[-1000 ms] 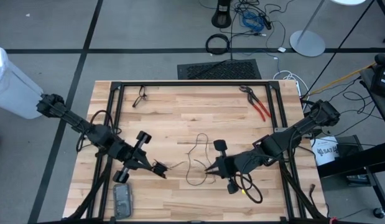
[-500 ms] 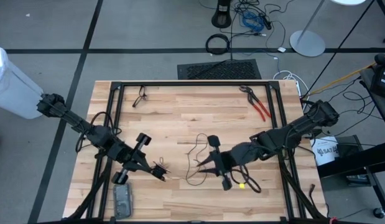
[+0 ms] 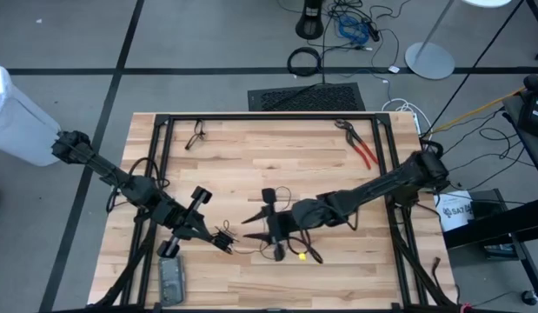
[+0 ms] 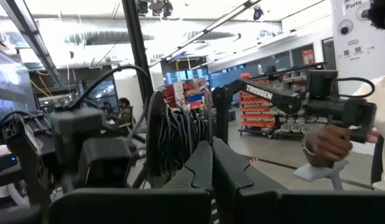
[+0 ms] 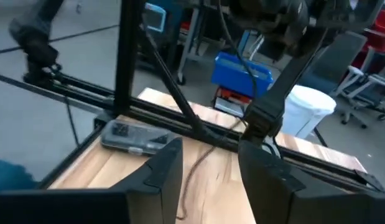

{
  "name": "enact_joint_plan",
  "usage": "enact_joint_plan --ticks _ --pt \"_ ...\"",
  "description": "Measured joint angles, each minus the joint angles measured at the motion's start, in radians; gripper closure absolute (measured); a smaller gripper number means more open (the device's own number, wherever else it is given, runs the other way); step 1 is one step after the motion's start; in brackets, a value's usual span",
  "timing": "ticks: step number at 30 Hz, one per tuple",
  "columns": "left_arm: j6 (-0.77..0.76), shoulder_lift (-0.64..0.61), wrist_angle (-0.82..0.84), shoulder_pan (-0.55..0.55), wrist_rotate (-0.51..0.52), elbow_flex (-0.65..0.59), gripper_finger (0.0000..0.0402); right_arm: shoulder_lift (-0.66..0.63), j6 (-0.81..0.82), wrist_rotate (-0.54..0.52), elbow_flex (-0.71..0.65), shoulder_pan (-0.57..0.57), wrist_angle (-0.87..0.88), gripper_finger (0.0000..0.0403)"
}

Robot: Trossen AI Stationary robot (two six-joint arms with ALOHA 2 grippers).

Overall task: Coil cords
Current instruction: Uncoil the black cable wire from the spool

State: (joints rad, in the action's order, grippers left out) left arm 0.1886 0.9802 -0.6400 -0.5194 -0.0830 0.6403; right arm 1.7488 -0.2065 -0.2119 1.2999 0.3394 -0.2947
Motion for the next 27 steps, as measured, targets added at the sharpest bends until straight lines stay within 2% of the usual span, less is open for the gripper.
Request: enact_joint_plan --ticks 5,9,27 --pt "0.000 0.021 0.001 0.000 0.000 0.000 0.0401 0.060 -0.009 -0.003 0.000 -0.023 -0.155 0.0259" --pt "0.000 0.053 -0.003 0.002 0.000 0.000 0.0401 0.082 -0.094 -0.004 0.000 -0.024 -0.251 0.0259" --pt "-0.026 0.107 -0.047 0.002 0.001 0.000 0.0401 0.081 -0.150 0.016 0.000 -0.024 -0.283 0.0262"
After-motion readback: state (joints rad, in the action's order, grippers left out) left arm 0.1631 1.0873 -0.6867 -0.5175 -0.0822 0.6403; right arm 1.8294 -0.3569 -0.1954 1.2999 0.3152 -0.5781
